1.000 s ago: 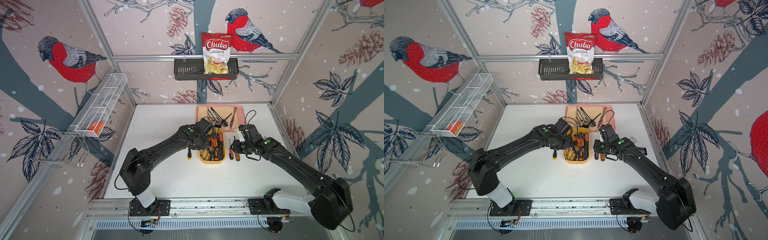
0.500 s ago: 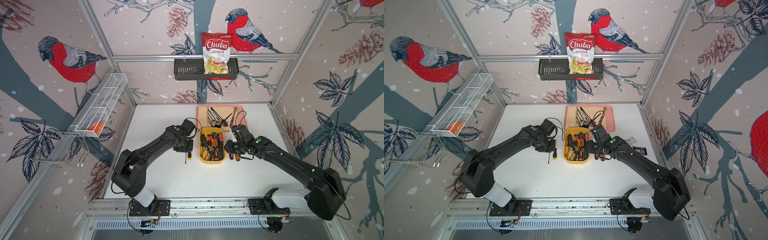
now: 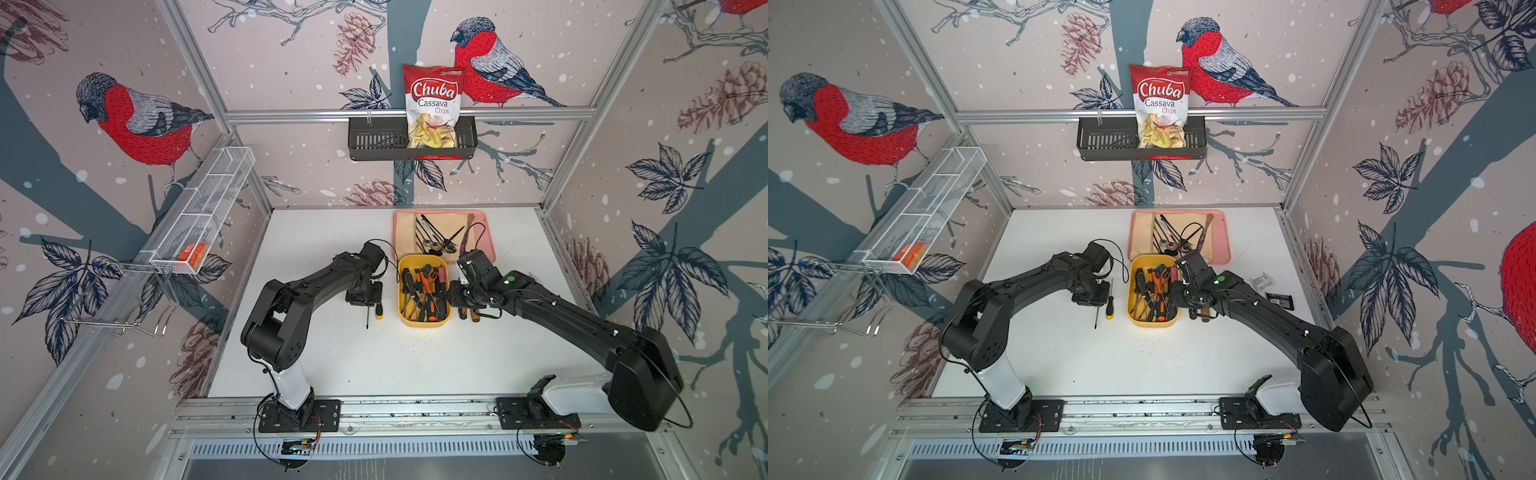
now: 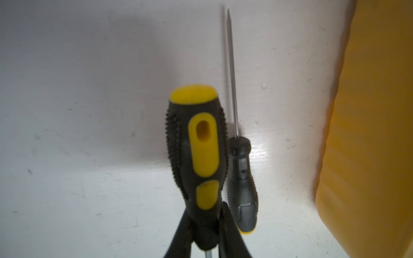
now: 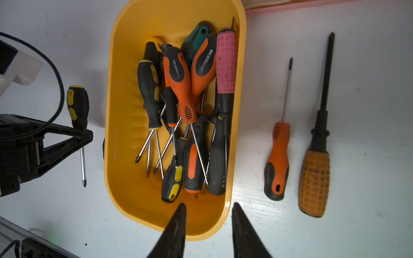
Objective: Take out the screwdriver from the storage box
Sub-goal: Place the screwdriver at the center of the board.
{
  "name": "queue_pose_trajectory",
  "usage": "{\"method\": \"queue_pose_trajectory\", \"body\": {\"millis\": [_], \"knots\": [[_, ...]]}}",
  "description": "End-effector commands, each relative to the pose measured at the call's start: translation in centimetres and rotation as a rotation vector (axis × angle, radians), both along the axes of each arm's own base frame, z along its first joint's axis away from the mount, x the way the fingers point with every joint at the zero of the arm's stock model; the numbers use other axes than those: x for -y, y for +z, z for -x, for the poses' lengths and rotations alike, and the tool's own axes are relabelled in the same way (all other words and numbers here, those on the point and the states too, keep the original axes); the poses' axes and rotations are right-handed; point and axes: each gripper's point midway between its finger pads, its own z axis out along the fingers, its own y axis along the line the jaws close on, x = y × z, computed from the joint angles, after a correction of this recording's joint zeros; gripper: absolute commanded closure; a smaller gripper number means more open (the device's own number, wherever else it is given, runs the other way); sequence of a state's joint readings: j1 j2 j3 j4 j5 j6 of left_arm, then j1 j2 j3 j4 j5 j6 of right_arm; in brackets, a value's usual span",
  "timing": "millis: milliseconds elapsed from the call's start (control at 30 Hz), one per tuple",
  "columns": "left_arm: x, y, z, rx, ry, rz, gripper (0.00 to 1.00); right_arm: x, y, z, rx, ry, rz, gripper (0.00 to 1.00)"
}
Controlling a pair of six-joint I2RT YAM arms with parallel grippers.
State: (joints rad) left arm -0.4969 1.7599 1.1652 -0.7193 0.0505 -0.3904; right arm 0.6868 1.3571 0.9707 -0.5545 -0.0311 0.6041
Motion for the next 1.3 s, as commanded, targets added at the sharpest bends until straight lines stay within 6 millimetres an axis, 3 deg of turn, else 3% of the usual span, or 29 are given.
{"method": "queue_pose_trajectory", "body": {"millis": [0,367,667,1033,1267], "knots": [[0.2,-0.4,-0.6,0.014,-0.010,0.011,0.91,-0.2,0.4,-0.6,0.021,-0.011,-0.003,0.64],[0.1,-2.1,-0.2,-0.024,-0.003,0.010,0.82,-0.1,0.2,-0.8,0.016,-0.006,0.007,0.64],[0.0,-1.1,-0.1,-0.006,0.009,0.015,0.68,-0.1,0.3,-0.7,0.020,0.004,0.010,0.64],[0.3,3.2,0.1,0.077,0.037,0.085,0.66,-0.2,0.8,-1.3,0.036,0.026,0.034,0.64],[3.3,7.8,0.8,0.165,0.031,0.266,0.66,-0.8,0.9,-2.6,0.036,0.064,0.093,0.63]]}}
